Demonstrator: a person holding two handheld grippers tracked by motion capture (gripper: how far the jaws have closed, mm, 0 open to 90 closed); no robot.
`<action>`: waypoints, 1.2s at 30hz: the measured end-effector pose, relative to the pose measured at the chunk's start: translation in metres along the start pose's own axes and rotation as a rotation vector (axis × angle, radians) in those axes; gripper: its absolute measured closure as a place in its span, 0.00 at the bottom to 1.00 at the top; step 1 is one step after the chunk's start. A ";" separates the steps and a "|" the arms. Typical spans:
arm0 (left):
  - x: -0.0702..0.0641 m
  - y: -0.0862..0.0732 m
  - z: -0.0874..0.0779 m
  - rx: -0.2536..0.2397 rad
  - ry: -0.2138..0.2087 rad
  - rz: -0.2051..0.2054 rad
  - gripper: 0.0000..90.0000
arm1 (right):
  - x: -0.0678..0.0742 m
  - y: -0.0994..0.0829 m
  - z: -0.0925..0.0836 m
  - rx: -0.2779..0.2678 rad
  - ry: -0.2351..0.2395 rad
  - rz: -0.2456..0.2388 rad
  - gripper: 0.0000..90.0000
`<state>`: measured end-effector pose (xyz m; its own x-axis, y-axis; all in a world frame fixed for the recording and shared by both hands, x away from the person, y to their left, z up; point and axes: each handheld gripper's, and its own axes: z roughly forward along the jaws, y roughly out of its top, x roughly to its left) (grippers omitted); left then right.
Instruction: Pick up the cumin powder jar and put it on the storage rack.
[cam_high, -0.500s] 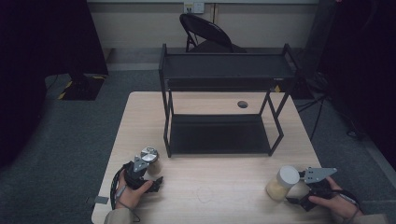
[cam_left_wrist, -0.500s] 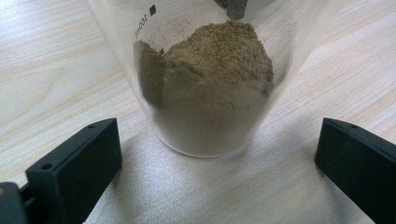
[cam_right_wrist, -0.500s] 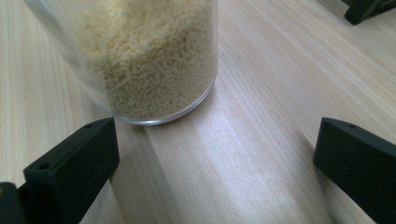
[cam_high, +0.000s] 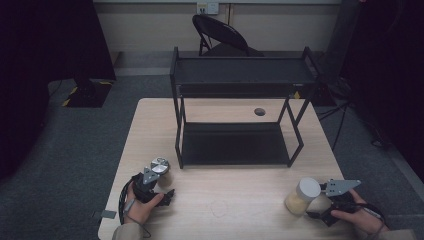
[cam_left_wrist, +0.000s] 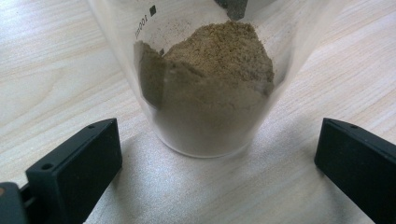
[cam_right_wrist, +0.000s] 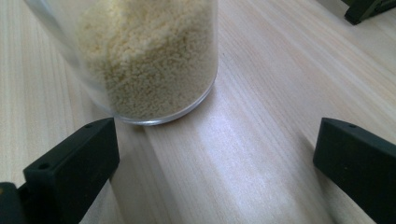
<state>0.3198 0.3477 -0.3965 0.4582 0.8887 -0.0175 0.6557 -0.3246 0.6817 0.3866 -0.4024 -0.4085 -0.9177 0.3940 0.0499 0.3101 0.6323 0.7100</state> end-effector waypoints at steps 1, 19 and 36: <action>0.000 0.000 0.000 0.000 0.000 0.000 0.00 | 0.000 0.000 0.000 0.000 0.000 0.000 0.00; 0.001 0.003 -0.002 -0.024 -0.001 -0.067 0.01 | 0.000 0.000 0.000 0.000 -0.002 0.002 0.00; -0.004 0.008 0.002 -0.071 0.026 -0.081 0.03 | 0.000 0.000 0.000 0.000 -0.001 0.001 0.00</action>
<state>0.3243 0.3414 -0.3926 0.3888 0.9196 -0.0562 0.6452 -0.2282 0.7291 0.3863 -0.4024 -0.4086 -0.9171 0.3956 0.0498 0.3110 0.6315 0.7102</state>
